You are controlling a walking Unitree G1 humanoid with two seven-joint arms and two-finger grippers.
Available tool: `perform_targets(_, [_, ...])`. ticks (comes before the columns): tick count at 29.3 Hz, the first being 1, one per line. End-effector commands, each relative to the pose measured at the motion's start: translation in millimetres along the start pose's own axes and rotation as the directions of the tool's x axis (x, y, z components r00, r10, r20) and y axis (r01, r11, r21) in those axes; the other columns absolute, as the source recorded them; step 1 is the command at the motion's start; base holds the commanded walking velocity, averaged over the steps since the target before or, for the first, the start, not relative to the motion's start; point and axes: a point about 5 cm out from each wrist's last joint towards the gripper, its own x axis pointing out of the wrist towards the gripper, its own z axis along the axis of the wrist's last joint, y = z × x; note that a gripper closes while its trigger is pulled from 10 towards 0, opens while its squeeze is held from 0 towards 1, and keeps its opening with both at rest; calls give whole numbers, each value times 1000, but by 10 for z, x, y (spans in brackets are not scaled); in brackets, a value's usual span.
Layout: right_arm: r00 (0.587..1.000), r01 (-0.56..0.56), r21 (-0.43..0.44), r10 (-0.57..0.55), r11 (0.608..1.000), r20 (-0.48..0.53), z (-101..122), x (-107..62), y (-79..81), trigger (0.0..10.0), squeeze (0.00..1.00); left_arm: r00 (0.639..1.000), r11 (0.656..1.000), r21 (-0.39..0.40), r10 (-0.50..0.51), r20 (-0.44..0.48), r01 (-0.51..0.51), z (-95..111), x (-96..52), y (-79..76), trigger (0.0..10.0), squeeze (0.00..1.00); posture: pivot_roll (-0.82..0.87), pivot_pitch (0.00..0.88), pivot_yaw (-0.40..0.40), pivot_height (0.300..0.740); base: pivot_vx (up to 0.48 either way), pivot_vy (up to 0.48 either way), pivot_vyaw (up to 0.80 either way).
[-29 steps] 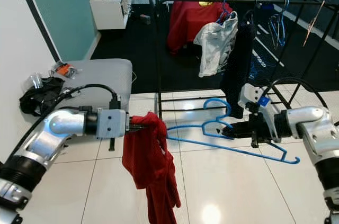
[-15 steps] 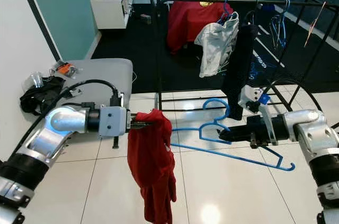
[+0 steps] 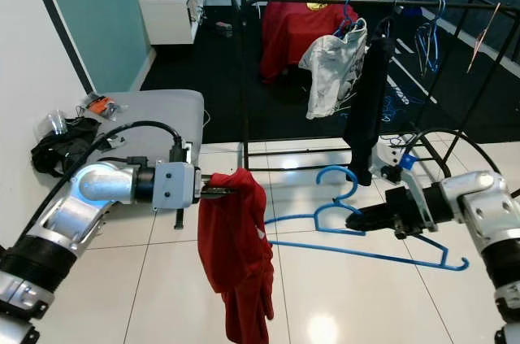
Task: Hang hanger
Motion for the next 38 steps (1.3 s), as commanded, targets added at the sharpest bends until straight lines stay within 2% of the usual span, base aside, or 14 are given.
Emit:
perform_targets(1, [1000,-13,-11,13,1000,-25,-30,-2,17,10000,0,1000,1000,8,2,16,-2,30,6,47,10000,0,-63,0,-33,740,0,0,0])
perform_targets(13, [997,-28,-40,25,999,-78,-16,-59,18,10000,0,997,999,17,-50,57,49,98,90,21,10000,0,-63,0,-27,740,0,0,0])
perform_targets(21, [994,-48,-45,43,998,-98,-67,73,4,10000,0,984,995,60,-86,154,78,326,237,44,10000,0,-57,0,-30,740,0,0,0])
perform_targets(24, [994,-48,-45,43,998,-98,-67,73,4,10000,0,984,995,60,-86,154,78,326,237,44,10000,0,-57,0,-30,740,0,0,0])
perform_targets(28, [992,-5,-74,-4,997,-124,-85,139,-57,10000,0,974,994,80,-94,206,79,474,270,98,10000,0,-55,0,-29,740,0,0,0])
perform_targets(38, [991,6,-59,-14,998,-132,-120,202,-78,10000,0,951,996,78,-62,303,40,709,323,200,10000,0,-51,0,-28,740,0,0,0])
